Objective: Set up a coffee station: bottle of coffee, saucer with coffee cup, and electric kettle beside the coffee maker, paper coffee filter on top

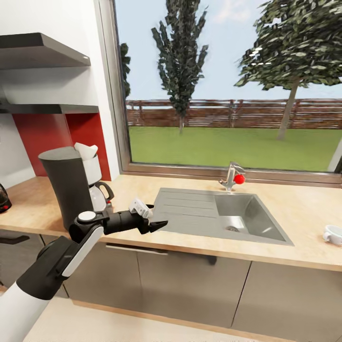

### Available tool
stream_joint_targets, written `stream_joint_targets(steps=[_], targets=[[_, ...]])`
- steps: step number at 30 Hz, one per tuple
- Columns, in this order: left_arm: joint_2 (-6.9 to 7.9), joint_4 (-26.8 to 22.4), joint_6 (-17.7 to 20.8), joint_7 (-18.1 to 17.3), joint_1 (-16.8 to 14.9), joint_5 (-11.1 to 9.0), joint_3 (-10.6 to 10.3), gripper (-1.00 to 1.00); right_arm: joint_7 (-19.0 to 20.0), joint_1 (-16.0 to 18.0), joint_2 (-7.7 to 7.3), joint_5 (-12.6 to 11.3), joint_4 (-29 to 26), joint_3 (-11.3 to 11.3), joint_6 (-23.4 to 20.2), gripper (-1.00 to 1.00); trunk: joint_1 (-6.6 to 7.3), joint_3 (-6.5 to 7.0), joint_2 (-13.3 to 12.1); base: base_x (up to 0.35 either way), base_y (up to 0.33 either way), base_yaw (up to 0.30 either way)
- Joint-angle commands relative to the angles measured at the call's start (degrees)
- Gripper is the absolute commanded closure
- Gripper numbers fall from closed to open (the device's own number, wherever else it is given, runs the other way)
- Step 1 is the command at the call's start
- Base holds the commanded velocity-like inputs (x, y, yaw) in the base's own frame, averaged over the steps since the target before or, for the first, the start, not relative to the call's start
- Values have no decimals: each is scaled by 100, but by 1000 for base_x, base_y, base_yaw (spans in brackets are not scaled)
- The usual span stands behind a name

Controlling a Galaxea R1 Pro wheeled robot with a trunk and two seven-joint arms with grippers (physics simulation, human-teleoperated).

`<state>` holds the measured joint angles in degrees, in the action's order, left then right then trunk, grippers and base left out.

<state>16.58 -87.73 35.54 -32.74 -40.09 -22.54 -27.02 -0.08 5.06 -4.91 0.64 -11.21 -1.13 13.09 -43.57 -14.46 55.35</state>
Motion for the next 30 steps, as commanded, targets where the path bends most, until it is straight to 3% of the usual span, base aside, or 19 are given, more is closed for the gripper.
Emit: stream_joint_targets(steps=[1, 2, 3, 6, 11, 12, 15, 16, 21, 25, 28, 30], targets=[[3, 5, 42, 10, -3, -44, -9, -100, -1, 4, -2, 6, 4, -10, 18, -100, 0, -8, 6, -28, 0, 0], [3, 13, 41, 11, -1, -43, -18, -100, -1, 4, -2, 6, 4, -10, 18, -100, 0, -8, 6, -23, 0, 0], [3, 54, -23, 13, 118, -47, -288, -100, -1, 4, -2, 6, 4, -10, 18, -100, 0, -8, 6, -5, 0, 0], [9, 172, -366, -65, 206, -48, -704, -100, -1, 4, -2, 6, 4, -10, 18, -100, 0, -8, 6, -2, 0, 0], [13, 610, -878, -459, 287, -49, -1097, -100, -1, 4, -2, 6, 4, -10, 18, -100, 0, -8, 6, 0, 0, 0], [19, 914, -1122, -648, 321, -49, -1172, -100, -1, 4, -2, 6, 4, -10, 18, -100, 0, -8, 6, 0, 0, 0], [29, 1504, -1532, -912, 414, -52, -1239, -100, -1, 4, -2, 6, 4, -10, 18, -100, 0, -8, 6, 0, 0, 0], [32, 1948, -1835, -1070, 474, -54, -1269, -100, -1, 4, -2, 6, 4, -10, 18, -100, 0, -8, 6, 0, 0, 0], [18, 3133, -2589, -1502, 610, -137, -1325, -100, -1, 4, -2, 6, 4, -10, 18, -100, 0, -8, 6, 0, 0, 0], [8, 4426, -3311, -2172, 725, -483, -1344, -100, -1, 4, -2, 6, 4, -10, 18, -100, 0, -8, 6, 0, 0, 0], [1, 5258, -3701, -2616, 753, -642, -1353, -100, -1, 4, -2, 6, 4, -10, 18, -100, 0, -8, 6, 0, 0, 0], [-25, 6115, -3964, -2891, 768, -726, -1360, -100, -1, 4, -2, 6, 4, -10, 18, -100, 0, -8, 6, 0, 0, 0]])
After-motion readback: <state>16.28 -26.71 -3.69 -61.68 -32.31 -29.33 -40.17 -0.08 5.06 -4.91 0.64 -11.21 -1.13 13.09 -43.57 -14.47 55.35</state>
